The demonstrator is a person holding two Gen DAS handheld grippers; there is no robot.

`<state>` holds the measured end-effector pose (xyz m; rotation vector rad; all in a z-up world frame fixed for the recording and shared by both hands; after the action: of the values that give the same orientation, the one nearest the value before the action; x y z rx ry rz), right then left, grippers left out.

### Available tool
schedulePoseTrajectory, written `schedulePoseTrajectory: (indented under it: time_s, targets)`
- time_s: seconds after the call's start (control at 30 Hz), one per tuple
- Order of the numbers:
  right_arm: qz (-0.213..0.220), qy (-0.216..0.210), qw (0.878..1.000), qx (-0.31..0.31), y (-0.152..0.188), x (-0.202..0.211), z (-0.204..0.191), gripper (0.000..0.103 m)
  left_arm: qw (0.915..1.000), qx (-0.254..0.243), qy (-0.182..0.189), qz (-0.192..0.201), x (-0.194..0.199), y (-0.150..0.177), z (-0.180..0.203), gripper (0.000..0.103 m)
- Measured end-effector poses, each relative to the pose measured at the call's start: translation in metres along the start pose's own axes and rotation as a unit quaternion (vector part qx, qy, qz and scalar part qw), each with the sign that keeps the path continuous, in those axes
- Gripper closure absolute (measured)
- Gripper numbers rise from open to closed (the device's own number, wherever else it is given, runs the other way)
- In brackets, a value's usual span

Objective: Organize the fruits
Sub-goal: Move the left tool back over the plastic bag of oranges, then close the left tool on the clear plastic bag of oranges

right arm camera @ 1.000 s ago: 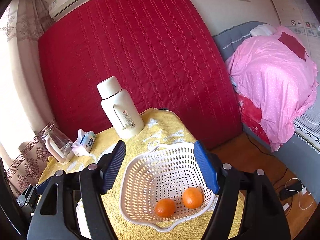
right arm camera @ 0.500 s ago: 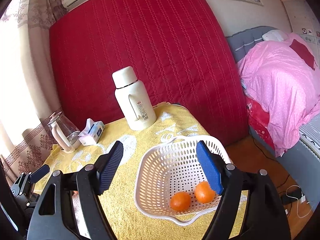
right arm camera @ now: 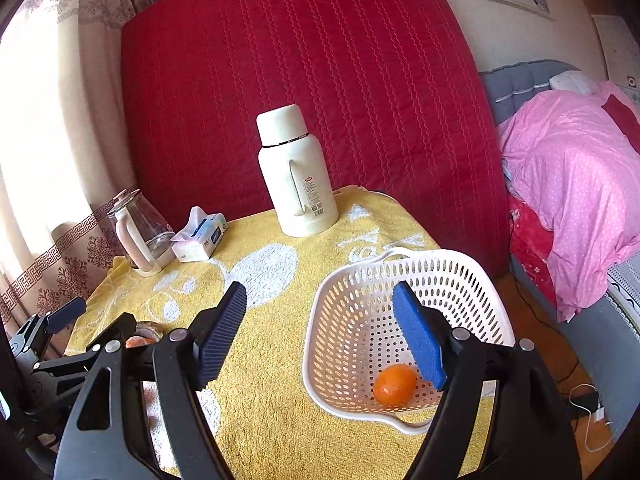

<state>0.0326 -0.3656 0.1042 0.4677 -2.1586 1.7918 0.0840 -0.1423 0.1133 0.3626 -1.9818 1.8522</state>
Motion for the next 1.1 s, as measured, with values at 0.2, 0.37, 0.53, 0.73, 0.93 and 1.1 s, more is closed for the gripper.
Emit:
schedulePoseTrajectory:
  time_s: [0.2, 0.37, 0.53, 0.73, 0.93, 1.1]
  targets:
    - [-0.012, -0.012, 1.000, 0.018, 0.007, -0.005, -0.016, 0.026, 0.9977, 0.054, -0.008, -0.039, -0.019, 0.004, -0.050, 0.011]
    - [-0.022, -0.021, 0.999, 0.029, 0.012, -0.010, -0.026, 0.026, 0.9895, 0.105, 0.013, -0.098, -0.045, 0.012, -0.091, 0.021]
    - [-0.035, -0.028, 0.998, 0.035, 0.018, -0.016, -0.033, 0.026, 0.9751, 0.158, 0.049, -0.148, -0.067, 0.017, -0.120, 0.033]
    - [-0.046, -0.033, 0.998, 0.042, 0.024, -0.021, -0.038, 0.026, 0.9720, 0.152, 0.068, -0.166, -0.078, 0.023, -0.120, 0.041]
    - [-0.052, -0.037, 0.997, 0.048, 0.027, -0.024, -0.042, 0.026, 0.9758, 0.120, 0.070, -0.169, -0.090, 0.030, -0.106, 0.043]
    - [-0.053, -0.038, 0.997, 0.049, 0.028, -0.024, -0.042, 0.026, 0.9820, 0.084, 0.054, -0.160, -0.092, 0.036, -0.095, 0.043]
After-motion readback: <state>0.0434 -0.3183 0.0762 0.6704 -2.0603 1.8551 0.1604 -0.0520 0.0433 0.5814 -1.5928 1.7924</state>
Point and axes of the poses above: each gripper's, at about its wrist camera, not at the fingertips, and x roughly against the way its jaws point, z to its right, y to its underside, the point moved 2 cm from there along -x, roughly the way its jaws point, and after that the axes turned 5 degrees about x, right-handed, at the moved point
